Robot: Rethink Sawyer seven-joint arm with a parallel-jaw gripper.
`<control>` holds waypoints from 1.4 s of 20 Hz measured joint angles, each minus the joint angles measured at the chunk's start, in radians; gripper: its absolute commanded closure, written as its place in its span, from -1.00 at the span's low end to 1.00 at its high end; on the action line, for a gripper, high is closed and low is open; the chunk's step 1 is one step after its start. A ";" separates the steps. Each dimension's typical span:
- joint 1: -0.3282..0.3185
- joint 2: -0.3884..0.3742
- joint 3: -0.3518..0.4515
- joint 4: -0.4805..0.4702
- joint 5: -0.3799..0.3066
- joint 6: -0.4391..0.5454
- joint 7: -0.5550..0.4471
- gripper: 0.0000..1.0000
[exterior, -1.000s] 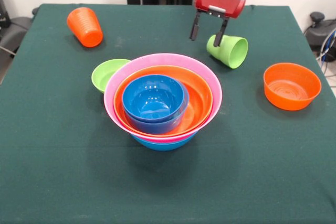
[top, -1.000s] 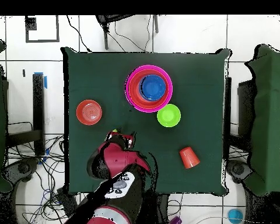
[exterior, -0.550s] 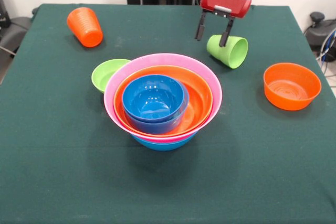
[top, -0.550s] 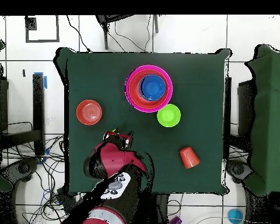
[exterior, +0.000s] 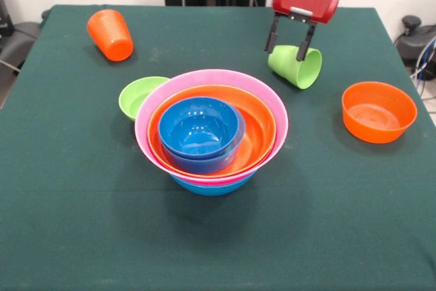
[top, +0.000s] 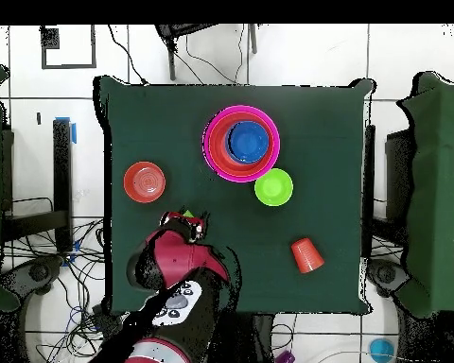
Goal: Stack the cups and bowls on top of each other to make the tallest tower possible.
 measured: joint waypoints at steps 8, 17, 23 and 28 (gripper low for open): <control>0.061 0.009 -0.023 -0.018 0.061 0.011 0.000 -1.00; 0.125 0.041 -0.042 -0.044 0.129 0.016 0.000 -1.00; 0.138 0.060 -0.057 -0.055 0.152 0.016 0.000 -1.00; 0.138 0.073 -0.073 -0.057 0.152 0.016 0.000 -1.00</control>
